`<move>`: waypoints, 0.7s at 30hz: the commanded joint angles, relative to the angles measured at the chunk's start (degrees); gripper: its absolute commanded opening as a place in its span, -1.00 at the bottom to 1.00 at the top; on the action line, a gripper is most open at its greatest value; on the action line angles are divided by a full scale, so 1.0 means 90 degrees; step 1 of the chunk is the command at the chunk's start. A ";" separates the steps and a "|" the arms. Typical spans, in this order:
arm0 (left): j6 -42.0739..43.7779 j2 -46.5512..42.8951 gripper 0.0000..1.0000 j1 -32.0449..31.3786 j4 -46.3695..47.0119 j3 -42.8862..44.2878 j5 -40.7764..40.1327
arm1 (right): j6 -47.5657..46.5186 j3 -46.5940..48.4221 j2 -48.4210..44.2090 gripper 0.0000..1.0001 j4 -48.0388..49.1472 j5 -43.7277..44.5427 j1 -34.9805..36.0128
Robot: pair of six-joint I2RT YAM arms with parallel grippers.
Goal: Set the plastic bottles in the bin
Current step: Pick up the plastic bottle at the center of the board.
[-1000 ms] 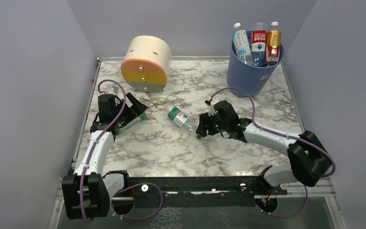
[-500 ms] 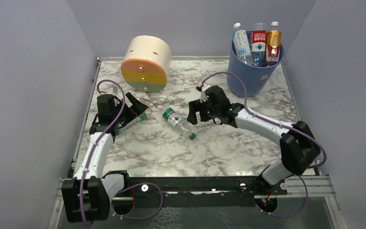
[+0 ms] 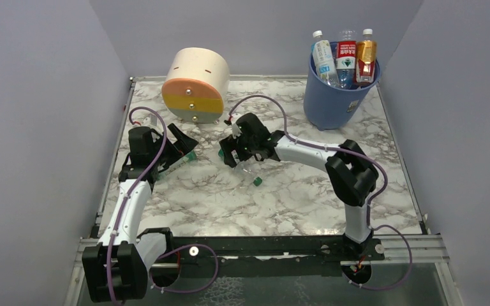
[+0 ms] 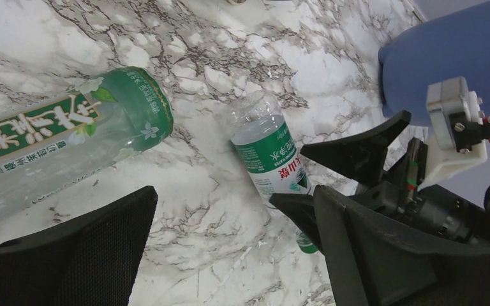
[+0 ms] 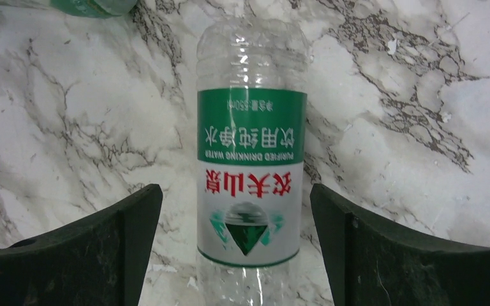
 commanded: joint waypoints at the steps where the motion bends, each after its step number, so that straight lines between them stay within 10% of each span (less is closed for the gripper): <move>1: -0.0003 -0.0177 0.98 0.0040 -0.0098 -0.0013 0.0230 | -0.0305 0.0672 0.0552 0.79 -0.0113 0.0636 0.0211; 21: -0.0058 -0.0139 0.98 0.0038 0.0001 -0.0113 0.0260 | -0.0505 0.2223 0.1975 0.66 -0.0915 0.1212 0.0261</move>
